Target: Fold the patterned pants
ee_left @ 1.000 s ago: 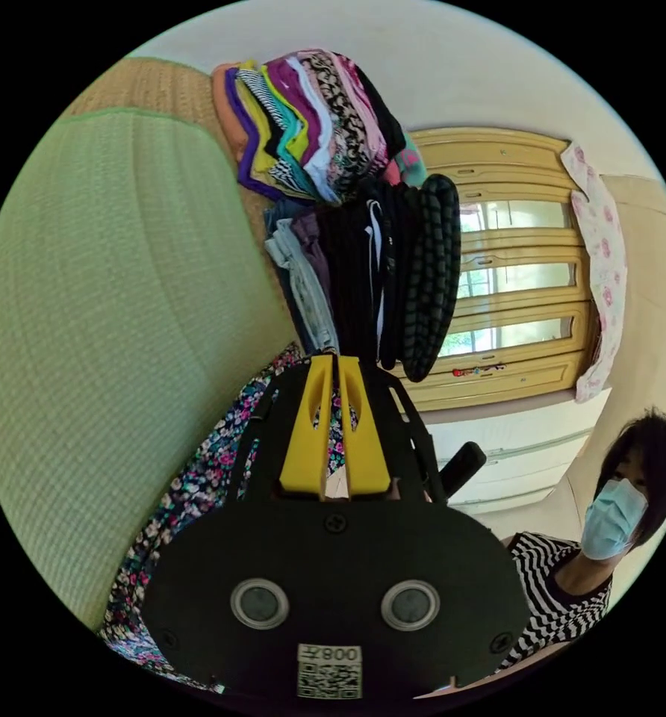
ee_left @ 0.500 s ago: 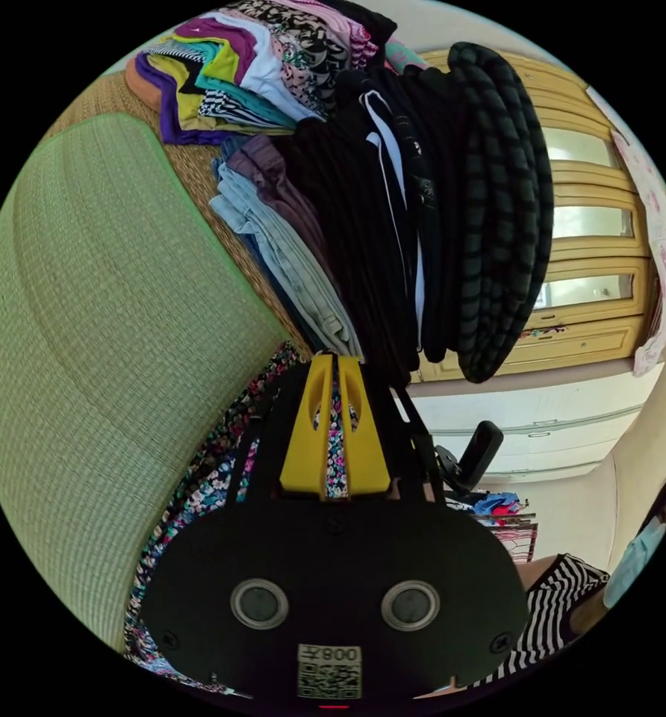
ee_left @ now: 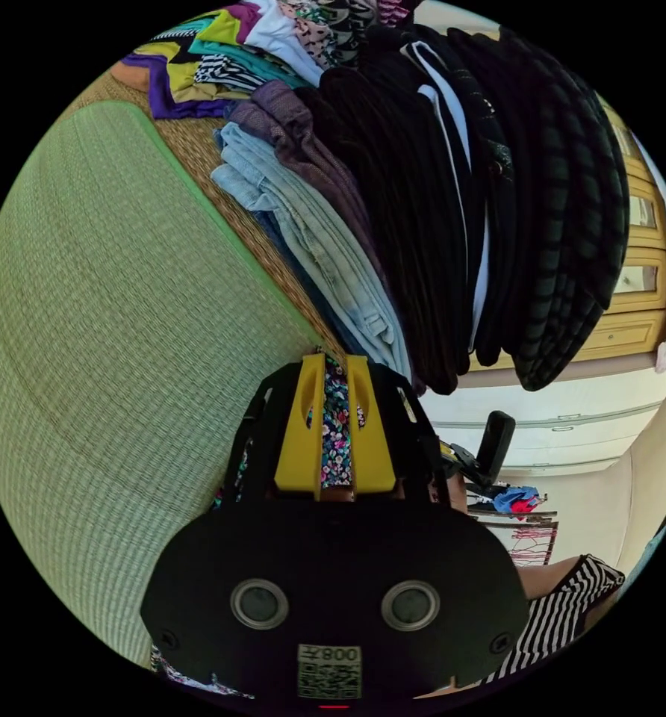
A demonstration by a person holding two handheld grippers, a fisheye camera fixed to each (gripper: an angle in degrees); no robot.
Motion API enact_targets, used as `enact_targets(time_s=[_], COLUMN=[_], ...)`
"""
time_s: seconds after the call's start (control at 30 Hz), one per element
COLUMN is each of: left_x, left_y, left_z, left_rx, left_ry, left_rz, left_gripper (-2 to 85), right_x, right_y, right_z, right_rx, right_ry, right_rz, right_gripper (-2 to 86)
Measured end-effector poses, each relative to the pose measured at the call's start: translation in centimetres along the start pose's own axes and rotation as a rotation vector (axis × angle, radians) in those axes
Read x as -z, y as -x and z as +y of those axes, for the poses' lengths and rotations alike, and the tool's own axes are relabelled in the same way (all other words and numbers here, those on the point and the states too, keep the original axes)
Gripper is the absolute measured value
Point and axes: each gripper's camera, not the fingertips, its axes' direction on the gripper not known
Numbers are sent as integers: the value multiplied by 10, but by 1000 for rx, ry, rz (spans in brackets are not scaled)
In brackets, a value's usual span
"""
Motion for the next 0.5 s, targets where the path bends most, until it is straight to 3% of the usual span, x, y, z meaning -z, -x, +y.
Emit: enact_targets(time_s=[0.2,0.5], left_x=[14,-9], left_y=[-1,-13], left_z=[18,39], left_rx=[-35,-118], left_ry=[-67,99], left_rz=[8,-153], left_gripper=[58,39], right_x=[7,28], right_y=[4,19], right_z=[-5,-13], right_rx=[-41,-69], right_ry=[-20,-78], right_rz=[15,-33], right_gripper=[6,1])
